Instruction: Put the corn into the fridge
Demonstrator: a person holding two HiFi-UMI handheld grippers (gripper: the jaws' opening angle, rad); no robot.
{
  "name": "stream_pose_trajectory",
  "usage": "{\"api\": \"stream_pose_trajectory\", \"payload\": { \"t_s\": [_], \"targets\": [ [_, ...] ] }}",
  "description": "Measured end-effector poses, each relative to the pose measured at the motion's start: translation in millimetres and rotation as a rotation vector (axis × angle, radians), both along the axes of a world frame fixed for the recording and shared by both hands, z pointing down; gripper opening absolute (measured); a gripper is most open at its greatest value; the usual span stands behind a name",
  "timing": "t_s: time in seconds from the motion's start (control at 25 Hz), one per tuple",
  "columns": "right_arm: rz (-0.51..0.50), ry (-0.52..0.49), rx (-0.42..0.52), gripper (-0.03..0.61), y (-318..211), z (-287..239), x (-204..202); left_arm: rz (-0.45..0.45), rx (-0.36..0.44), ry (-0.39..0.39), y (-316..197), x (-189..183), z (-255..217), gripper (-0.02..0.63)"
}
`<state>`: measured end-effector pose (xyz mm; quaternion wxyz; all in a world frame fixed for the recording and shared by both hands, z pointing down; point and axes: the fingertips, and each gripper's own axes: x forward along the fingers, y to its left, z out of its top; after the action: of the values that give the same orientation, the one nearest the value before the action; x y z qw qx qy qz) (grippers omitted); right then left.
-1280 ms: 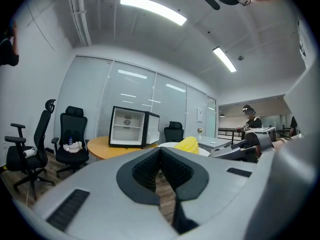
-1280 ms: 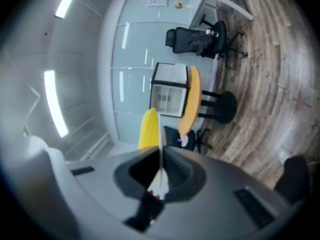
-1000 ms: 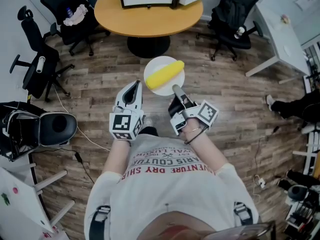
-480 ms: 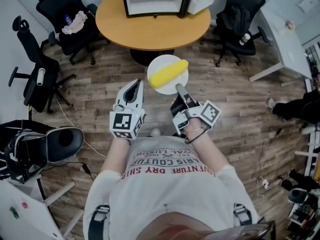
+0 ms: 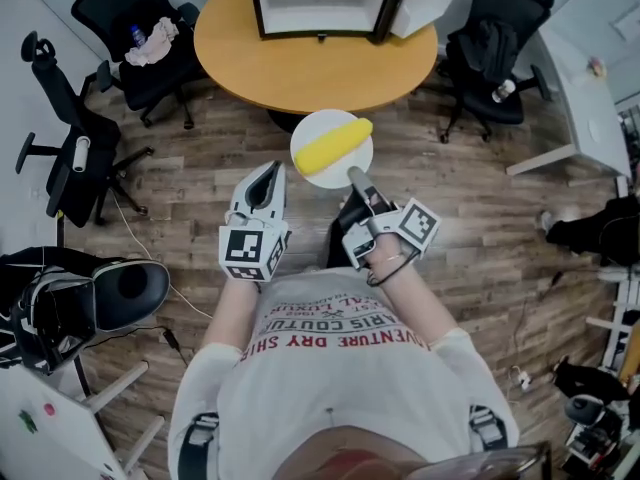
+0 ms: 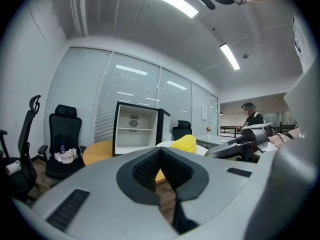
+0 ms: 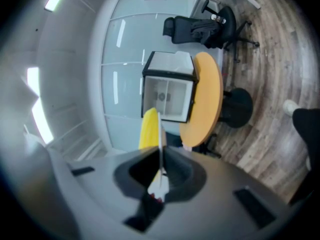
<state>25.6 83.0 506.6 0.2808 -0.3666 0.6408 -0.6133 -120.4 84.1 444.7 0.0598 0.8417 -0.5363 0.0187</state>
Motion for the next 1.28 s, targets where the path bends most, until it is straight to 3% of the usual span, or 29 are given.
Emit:
{"api": "stream_pose_trajectory", "payload": {
  "t_s": [0.36, 0.8, 1.28],
  "targets": [
    [-0.102, -0.011, -0.003, 0.04, -116, 3, 5, -0.109, -0.005, -0.017, -101, 1, 0, 0.028],
    [-0.208, -0.016, 0.038, 0.04, -278, -15, 37, -0.197, 0.029, -0.026, -252, 41, -15, 0.028],
    [-0.206, -0.002, 0.02, 0.041, -374, -14, 60, -0.212, 0.038, -0.015, -344, 55, -18, 0.028]
  ]
}}
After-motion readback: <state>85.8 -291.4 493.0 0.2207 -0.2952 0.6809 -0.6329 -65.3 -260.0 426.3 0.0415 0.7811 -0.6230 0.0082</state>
